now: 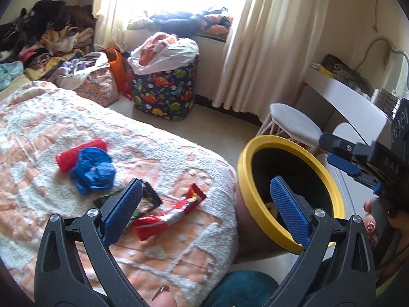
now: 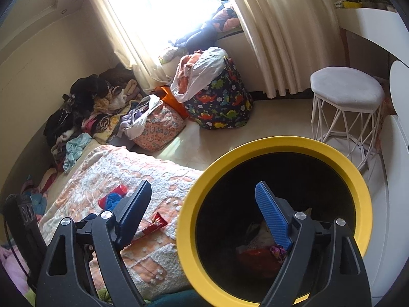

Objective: Collect trash
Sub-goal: 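Move both open grippers back over the blue bag and red wrapper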

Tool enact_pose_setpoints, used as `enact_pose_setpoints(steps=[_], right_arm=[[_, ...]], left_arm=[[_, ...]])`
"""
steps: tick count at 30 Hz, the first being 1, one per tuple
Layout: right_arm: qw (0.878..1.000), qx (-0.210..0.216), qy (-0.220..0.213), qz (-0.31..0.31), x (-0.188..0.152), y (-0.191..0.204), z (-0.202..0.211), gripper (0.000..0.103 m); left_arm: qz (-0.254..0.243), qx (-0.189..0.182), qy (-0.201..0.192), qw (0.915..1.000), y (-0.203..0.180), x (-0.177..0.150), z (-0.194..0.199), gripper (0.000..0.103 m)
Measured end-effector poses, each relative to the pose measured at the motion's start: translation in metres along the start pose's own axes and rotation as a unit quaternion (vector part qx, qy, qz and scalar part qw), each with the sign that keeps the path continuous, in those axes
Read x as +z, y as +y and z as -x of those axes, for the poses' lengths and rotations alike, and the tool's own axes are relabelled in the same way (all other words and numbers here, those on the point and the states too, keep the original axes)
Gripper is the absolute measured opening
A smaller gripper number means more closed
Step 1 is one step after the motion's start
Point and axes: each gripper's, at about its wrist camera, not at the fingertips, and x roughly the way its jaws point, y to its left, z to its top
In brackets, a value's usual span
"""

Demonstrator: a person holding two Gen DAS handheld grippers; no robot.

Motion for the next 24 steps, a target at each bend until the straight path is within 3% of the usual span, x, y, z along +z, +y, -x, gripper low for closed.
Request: enact_pose_setpoints(steps=[14, 24], right_arm=[[0.999, 0.026, 0.022, 0.036, -0.018, 0.044, -0.011, 0.082], [0.996, 0.043, 0.043, 0.064, -0.037, 0.077, -0.024, 0.082]], left_arm=[[0.039, 0.045, -0.020, 0.9980, 0.043, 0.006, 0.014, 0.092], [0.093, 0.084, -0.036, 0.9915, 0.094, 0.008, 0.023, 0.092]])
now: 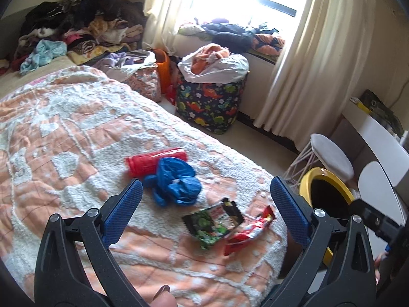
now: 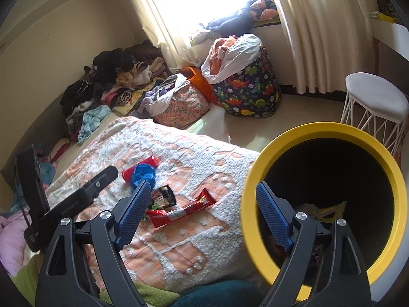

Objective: Collect trash
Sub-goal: 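Move both open grippers back over the blue bag and red wrapper, then grasp the blue plastic bag with the left gripper while the right gripper grasps the red chocolate wrapper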

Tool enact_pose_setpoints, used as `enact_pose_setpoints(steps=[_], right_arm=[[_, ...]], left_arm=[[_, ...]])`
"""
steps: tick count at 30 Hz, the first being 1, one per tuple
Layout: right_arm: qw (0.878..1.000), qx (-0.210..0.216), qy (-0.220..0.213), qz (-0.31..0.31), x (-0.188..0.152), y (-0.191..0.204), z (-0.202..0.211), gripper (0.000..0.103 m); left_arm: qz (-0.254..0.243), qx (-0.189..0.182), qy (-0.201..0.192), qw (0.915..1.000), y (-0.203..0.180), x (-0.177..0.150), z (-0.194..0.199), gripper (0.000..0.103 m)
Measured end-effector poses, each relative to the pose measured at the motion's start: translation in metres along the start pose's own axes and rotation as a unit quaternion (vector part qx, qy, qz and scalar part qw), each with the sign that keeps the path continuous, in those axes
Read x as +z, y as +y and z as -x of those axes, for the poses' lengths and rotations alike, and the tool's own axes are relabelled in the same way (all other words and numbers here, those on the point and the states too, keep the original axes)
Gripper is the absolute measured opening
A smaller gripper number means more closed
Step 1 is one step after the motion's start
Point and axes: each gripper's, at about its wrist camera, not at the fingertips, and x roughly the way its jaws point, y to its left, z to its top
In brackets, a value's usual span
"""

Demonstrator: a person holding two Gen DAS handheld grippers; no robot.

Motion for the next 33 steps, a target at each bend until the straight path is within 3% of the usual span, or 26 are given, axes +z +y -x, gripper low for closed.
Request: enact_pose_setpoints(steps=[8, 15, 22, 27, 33], right_arm=[[0.999, -0.018, 0.031, 0.015, -0.012, 0.031, -0.028, 0.082], [0.997, -0.052, 0.056, 0.019, -0.020, 0.044, -0.059, 0.080], [0.992, -0.073, 0.102, -0.004, -0.026, 0.043, -0.097, 0.064], [0.986, -0.079, 0.144, -0.020, -0.034, 0.040, -0.125, 0.050], [0.988, -0.047, 0.146, -0.026, -0.040, 0.038, -0.124, 0.039]], left_arm=[[0.045, 0.031, 0.022, 0.9983, 0.043, -0.001, -0.015, 0.090], [0.084, 0.012, 0.049, 0.9952, 0.063, -0.006, -0.033, 0.067], [0.099, -0.017, 0.071, 0.9924, 0.060, -0.007, -0.053, 0.057], [0.114, -0.027, 0.089, 0.9892, 0.061, -0.008, -0.068, 0.055], [0.121, -0.030, 0.109, 0.9861, 0.060, -0.012, -0.085, 0.055]])
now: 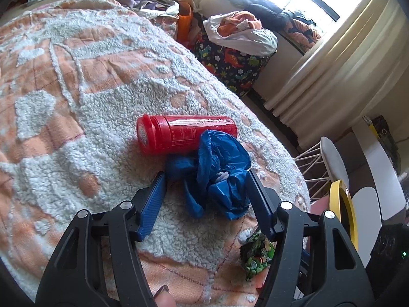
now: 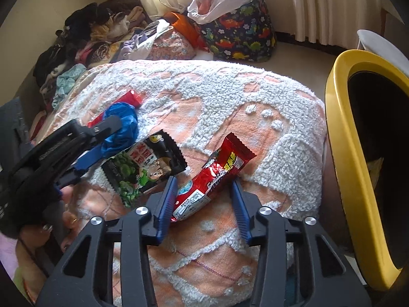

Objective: Collect trash
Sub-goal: 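Grasp the blue plastic bag with the left gripper while the right gripper grasps the red chocolate wrapper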

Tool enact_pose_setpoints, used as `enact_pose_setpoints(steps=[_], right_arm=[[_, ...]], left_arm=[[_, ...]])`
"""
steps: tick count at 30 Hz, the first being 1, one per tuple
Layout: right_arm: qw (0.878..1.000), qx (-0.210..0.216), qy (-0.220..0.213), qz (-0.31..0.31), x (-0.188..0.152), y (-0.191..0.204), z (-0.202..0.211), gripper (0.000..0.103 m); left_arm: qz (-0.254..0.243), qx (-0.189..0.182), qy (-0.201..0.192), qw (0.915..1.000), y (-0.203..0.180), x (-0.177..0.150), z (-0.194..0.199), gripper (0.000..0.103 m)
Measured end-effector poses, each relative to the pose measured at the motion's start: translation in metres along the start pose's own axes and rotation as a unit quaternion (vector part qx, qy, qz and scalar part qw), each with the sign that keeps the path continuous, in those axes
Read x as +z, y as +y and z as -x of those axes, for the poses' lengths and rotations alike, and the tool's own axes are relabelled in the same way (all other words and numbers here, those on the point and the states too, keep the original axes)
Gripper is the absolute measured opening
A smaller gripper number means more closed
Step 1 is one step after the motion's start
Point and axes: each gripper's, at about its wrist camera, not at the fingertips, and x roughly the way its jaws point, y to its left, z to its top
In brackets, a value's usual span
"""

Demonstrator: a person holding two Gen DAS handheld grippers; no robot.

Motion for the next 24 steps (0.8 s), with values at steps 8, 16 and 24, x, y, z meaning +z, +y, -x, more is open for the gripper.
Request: enact_pose_setpoints(steps=[8, 16, 24], right_arm=[[0.998, 0.060, 0.000, 0.015, -0.012, 0.001, 0.015, 0.033], [0.995, 0.095, -0.027, 0.030, -0.013, 0.006, 0.033, 0.031], [0.994, 0.097, -0.054, 0.022, -0.008, -0.009, 0.057, 0.031]], left_arm=[[-0.008, 0.006, 0.008, 0.9999, -0.001, -0.002, -0.004, 0.019], [-0.037, -0.004, -0.010, 0.9993, -0.011, -0.007, 0.019, 0.010], [-0.086, -0.014, -0.036, 0.9956, -0.041, -0.009, 0.041, 0.010]])
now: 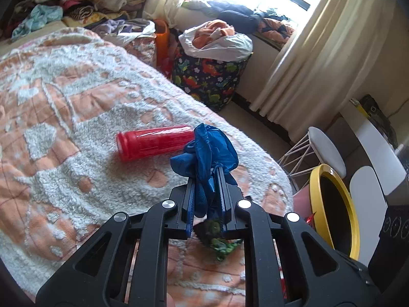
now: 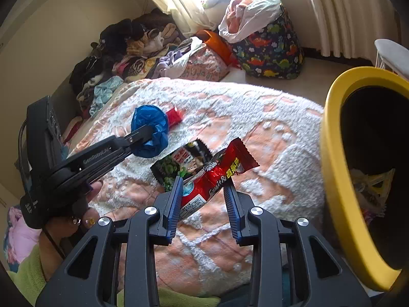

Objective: Collect trash
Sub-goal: 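Grasp the blue plastic bag with the left gripper while the right gripper grasps the red chocolate wrapper, then lift and carry the blue bag and red wrapper with both grippers over the bin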

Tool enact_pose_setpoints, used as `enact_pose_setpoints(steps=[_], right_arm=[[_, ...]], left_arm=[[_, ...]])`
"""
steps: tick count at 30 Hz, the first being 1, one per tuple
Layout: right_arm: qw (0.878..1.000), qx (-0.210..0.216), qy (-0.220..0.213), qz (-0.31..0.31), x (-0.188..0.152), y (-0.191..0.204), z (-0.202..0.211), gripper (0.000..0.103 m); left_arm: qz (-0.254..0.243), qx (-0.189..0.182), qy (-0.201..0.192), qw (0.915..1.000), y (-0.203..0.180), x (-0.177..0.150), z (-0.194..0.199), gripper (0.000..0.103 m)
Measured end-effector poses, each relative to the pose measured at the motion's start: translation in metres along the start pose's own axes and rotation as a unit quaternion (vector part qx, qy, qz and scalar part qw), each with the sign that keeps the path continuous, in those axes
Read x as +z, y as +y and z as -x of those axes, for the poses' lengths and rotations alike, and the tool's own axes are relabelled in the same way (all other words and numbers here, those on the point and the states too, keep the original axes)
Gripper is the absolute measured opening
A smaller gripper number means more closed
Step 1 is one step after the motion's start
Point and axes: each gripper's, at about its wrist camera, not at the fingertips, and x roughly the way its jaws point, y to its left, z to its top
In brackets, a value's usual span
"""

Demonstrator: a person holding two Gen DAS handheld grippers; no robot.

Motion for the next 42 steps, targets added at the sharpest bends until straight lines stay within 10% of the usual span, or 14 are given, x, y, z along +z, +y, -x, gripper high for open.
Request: enact_pose_setpoints(steps=[42], right_arm=[[0.985, -0.088, -0.116, -0.087, 0.028, -0.111, 0.101, 0.031]], left_arm=[[-0.127, -0.073, -0.008, 0.9891, -0.104, -0.018, 0.026, 0.010]])
